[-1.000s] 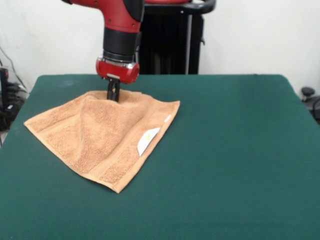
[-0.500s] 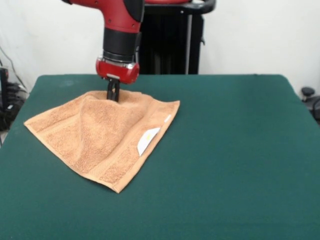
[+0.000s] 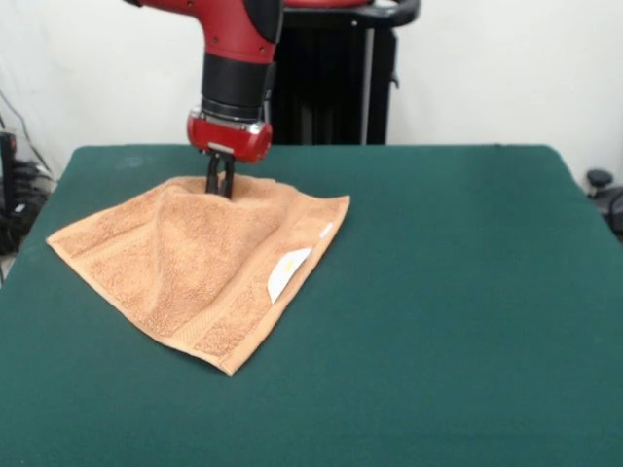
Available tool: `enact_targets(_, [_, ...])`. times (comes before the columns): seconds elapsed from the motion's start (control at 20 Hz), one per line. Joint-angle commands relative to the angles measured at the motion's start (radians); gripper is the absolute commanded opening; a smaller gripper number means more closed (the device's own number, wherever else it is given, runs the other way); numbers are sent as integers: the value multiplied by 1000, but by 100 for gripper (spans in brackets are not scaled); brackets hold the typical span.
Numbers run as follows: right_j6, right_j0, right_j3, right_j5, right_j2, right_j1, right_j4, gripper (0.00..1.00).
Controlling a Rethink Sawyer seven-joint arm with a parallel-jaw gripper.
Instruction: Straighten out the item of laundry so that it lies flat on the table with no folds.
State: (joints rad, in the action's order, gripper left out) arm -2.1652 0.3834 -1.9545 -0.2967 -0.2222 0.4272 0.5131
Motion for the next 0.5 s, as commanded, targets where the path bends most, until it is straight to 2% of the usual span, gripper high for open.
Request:
enact_targets(0.05, [-64,-31,60,97,8,-95,-30,100])
enact_targets(0.5, [-77,-38,63,66,-7,-112,-36,100])
